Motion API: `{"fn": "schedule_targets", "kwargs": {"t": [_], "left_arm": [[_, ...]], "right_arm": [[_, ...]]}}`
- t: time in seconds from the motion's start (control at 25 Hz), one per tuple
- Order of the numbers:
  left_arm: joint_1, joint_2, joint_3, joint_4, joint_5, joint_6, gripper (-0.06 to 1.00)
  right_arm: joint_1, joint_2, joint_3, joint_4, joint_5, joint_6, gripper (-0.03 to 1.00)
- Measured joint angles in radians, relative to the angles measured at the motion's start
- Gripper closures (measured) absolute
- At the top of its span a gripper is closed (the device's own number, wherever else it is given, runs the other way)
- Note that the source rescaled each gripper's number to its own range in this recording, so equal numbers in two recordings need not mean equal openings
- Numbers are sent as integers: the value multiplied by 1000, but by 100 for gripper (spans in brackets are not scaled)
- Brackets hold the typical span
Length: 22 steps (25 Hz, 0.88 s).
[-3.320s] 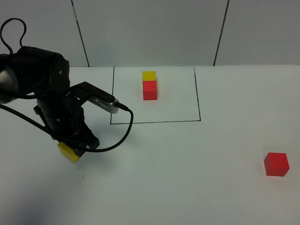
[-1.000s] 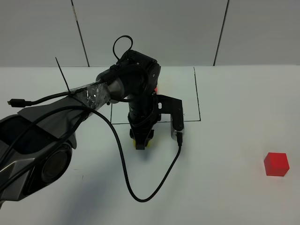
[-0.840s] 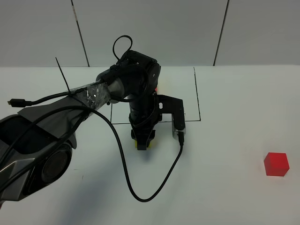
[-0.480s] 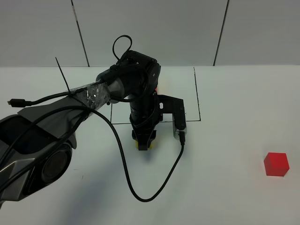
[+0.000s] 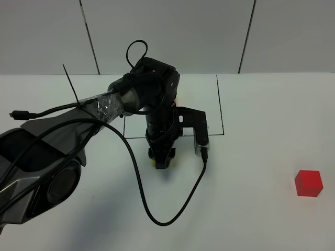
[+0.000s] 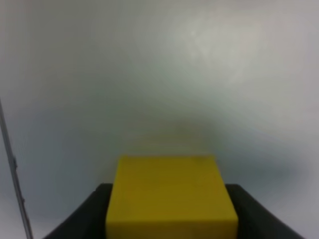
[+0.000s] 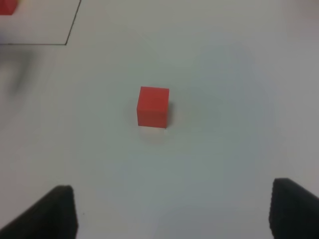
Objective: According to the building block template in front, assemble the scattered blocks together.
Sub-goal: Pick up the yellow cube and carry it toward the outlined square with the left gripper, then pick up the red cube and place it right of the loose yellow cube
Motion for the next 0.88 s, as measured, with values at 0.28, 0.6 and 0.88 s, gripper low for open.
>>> {"fn": "schedule_targets", "kwargs": {"t": [0.28,0.6,0.88], "left_arm": [[0,-33,0,-1,0,-13,8],[0,-148,0,-79,1,-61,-6],[19,-238,0,-92,2,-316,-6]], "right_arm": [[0,0,0,0,0,-6,35],[0,0,0,0,0,-6,35],[0,0,0,0,0,-6,35]]}}
